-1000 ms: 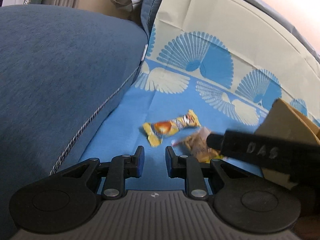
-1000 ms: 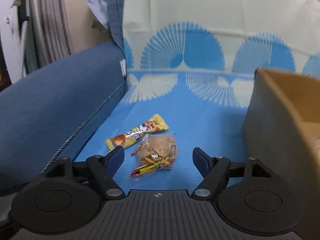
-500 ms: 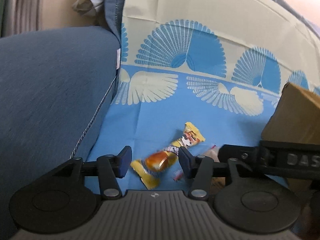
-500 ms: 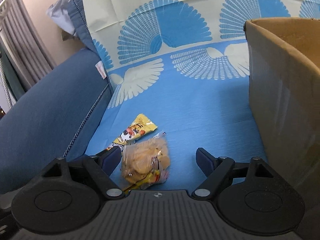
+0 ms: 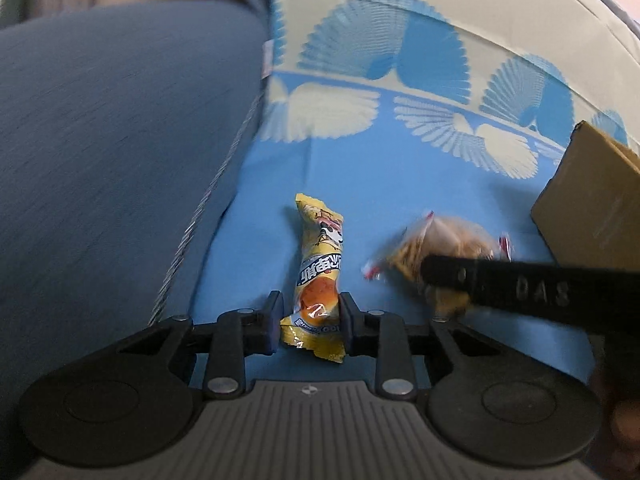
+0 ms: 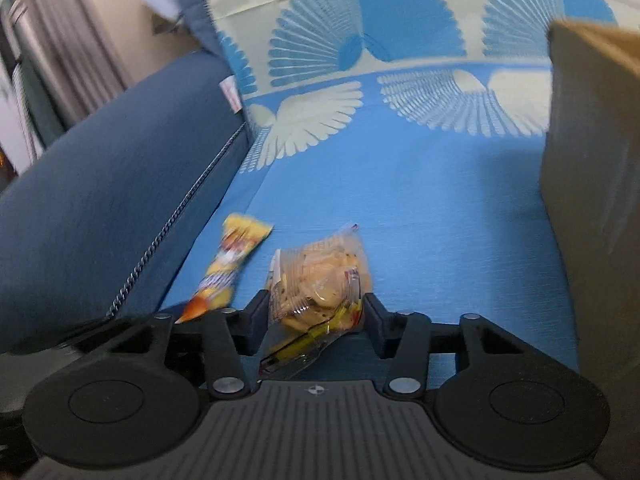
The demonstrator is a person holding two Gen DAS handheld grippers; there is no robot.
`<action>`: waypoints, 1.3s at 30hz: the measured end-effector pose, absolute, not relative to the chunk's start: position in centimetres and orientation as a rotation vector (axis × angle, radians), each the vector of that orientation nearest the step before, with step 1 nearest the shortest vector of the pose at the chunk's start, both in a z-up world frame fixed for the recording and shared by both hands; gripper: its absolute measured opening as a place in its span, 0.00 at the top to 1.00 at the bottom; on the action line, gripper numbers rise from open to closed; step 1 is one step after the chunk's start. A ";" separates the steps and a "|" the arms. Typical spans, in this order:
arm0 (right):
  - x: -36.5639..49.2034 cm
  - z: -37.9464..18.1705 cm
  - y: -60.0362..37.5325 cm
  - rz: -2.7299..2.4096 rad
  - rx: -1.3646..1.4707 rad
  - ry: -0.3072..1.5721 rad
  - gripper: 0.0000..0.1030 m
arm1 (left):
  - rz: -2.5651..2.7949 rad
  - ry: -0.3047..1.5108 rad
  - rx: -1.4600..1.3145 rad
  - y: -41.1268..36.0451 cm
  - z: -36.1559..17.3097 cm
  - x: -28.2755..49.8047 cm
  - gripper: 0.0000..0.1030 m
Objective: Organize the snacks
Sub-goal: 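Grasp the yellow cartoon bar with the left tool while the right tool grasps the biscuit bag, then hold the yellow cartoon bar with the left tool while the right tool holds the biscuit bag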
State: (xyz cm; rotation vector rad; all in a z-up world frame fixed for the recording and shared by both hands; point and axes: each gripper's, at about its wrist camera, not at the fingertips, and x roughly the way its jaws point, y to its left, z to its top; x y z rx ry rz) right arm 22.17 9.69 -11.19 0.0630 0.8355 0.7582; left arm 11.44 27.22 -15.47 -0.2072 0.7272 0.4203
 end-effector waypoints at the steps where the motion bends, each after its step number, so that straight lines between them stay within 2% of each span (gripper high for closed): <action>1: 21.9 -11.0 9.8 0.769 0.054 0.835 0.57 | 0.424 0.736 -0.226 27.1 -15.3 10.7 0.69; 9: 17.9 -8.4 7.8 0.736 -0.046 0.779 0.59 | 0.340 0.784 -0.321 25.5 -12.7 5.7 0.69; 22: 9.8 -3.6 2.2 0.792 -0.154 0.890 0.58 | 0.223 0.906 -0.489 24.2 -12.1 -0.8 0.69; 31: 6.0 -7.5 -0.9 0.744 -0.117 0.985 0.58 | 0.186 1.034 -0.565 23.9 -13.4 -1.2 0.69; 36: 6.5 -8.8 -1.0 0.735 -0.084 1.037 0.55 | 0.159 1.043 -0.589 24.2 -13.8 -0.8 0.55; 39: 6.6 -8.4 -0.5 0.745 -0.118 1.005 0.38 | 0.142 1.031 -0.582 24.2 -13.8 -0.9 0.48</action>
